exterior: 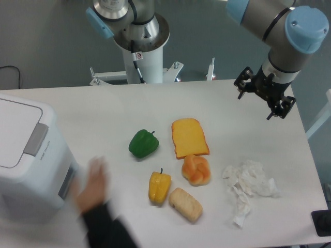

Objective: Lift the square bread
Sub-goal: 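Move the gripper from rest down toward the tan bread roll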

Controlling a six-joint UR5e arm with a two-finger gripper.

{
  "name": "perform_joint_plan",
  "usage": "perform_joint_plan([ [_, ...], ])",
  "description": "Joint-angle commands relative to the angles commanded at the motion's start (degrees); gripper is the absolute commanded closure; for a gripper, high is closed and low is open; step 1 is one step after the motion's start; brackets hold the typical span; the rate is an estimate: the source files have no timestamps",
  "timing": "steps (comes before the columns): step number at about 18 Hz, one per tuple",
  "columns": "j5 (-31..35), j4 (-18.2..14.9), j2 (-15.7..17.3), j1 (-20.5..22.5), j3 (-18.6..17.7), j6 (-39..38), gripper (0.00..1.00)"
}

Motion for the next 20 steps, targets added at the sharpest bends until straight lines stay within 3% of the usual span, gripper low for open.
perform_joint_plan([
  [4,-0.17,-0.09,0.44,-0.35,-0.35,0.00,0.00],
  [7,-0.97,0.26,0.62,-1.49,-2.63,-0.09,0.00],
  [12,-1.14,6.32,3.94,-1.41,-9.04,-0.70,0.00],
  [14,-2.97,8.77,3.87,-1.41,-10.19,-0.88,0.00],
  [17,-9.65,9.14,3.95,-0.97,-12.91,-0.62,0.00],
  [20,-9.58,9.23,5.36,-2.28,-14.41,-0.70,0.00],
])
